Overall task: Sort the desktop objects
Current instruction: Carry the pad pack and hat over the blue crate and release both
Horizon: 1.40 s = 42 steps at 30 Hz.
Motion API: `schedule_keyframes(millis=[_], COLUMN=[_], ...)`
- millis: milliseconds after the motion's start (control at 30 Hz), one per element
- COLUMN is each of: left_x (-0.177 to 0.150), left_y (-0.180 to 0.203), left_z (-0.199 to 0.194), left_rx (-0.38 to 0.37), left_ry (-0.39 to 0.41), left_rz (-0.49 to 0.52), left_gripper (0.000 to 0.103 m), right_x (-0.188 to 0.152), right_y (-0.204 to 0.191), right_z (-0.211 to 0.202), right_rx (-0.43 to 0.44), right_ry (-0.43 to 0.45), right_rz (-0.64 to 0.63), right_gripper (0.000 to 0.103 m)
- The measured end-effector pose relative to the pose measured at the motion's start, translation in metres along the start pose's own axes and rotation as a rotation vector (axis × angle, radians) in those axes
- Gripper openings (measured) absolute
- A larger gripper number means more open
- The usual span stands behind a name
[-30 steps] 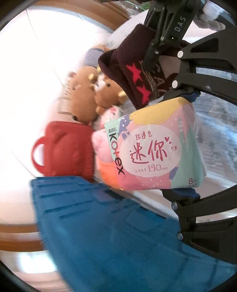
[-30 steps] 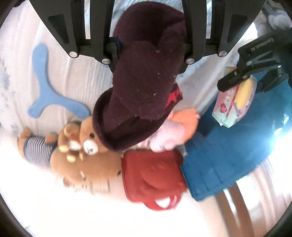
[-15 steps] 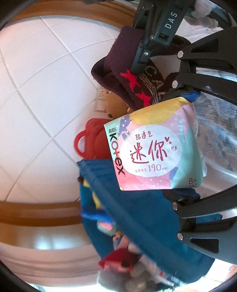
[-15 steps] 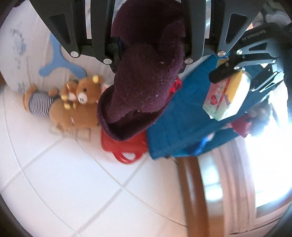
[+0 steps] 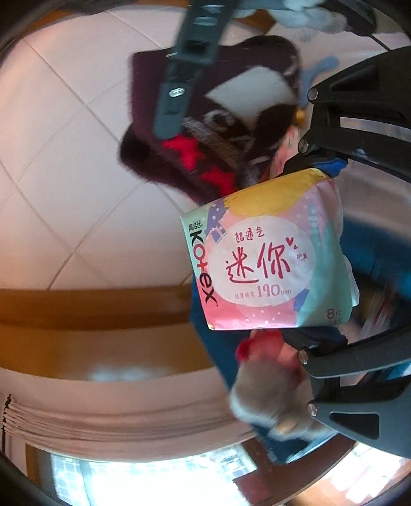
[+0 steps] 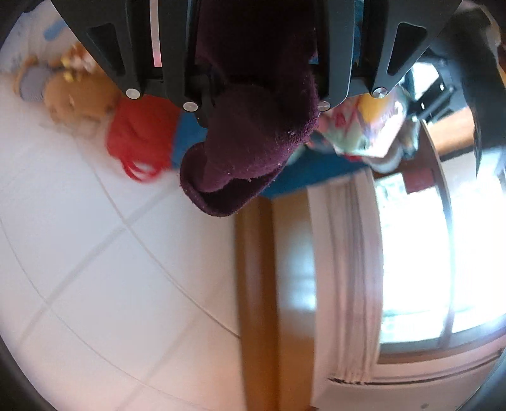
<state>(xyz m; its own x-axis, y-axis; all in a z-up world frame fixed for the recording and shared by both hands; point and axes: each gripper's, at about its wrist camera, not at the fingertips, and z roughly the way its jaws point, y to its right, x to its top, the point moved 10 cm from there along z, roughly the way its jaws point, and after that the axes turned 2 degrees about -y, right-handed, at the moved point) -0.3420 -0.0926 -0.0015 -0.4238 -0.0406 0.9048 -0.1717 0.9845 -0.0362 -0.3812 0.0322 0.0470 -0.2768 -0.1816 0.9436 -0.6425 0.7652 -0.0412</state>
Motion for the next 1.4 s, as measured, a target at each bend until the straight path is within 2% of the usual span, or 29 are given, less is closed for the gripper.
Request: schedule_keyframes(millis=[133,367,467,500,533,567,633,667,700,733,800,1000,1200,1400], left_x=[0.002,0.0,-0.003,-0.004,-0.005,-0.006,-0.007,-0.008,-0.01,-0.011,-0.012,-0.016,-0.03,-0.044], left_y=[-0.066,-0.145,-0.155,-0.156,-0.158,-0.159,-0.163,-0.163,-0.161,-0.161,-0.16,-0.149,-0.131,-0.095], left_z=[0.025,0.075,0.086,0.089,0.092,0.094,0.1,0.101,0.1,0.098,0.094,0.068,0.042,0.003], left_rx=[0.045,0.1,0.097,0.095,0.092,0.09,0.086,0.084,0.083,0.083,0.082,0.053,0.026,-0.002], left_ry=[-0.027,-0.09,-0.106,-0.109,-0.112,-0.115,-0.121,-0.123,-0.122,-0.121,-0.114,-0.097,-0.097,-0.075], left_rz=[0.008,0.006,0.004,0.003,0.001,0.0,-0.003,-0.005,-0.005,-0.004,-0.002,-0.007,-0.003,-0.001], left_gripper=[0.07,0.071,0.081,0.088,0.096,0.099,0.102,0.102,0.102,0.102,0.102,0.102,0.102,0.102], right_x=[0.017,-0.023,-0.042,-0.048,-0.051,-0.054,-0.058,-0.057,-0.055,-0.054,-0.049,-0.041,-0.05,-0.065], right_y=[-0.05,-0.089,-0.091,-0.09,-0.089,-0.087,-0.083,-0.081,-0.079,-0.078,-0.074,-0.077,-0.079,-0.067], right_z=[0.059,0.157,0.181,0.186,0.189,0.19,0.19,0.187,0.185,0.182,0.172,0.143,0.111,0.052], right_rx=[0.032,0.025,-0.001,-0.014,-0.024,-0.04,-0.081,-0.089,-0.099,-0.111,-0.13,-0.153,-0.172,-0.194], right_ry=[-0.002,-0.158,-0.226,-0.247,-0.257,-0.263,-0.264,-0.26,-0.256,-0.251,-0.233,-0.197,-0.188,-0.17], right_rz=[-0.003,0.055,0.067,0.07,0.072,0.074,0.075,0.073,0.072,0.071,0.074,0.071,0.084,0.107], right_gripper=[0.033,0.033,0.033,0.034,0.037,0.041,0.06,0.063,0.07,0.081,0.094,0.097,0.101,0.103])
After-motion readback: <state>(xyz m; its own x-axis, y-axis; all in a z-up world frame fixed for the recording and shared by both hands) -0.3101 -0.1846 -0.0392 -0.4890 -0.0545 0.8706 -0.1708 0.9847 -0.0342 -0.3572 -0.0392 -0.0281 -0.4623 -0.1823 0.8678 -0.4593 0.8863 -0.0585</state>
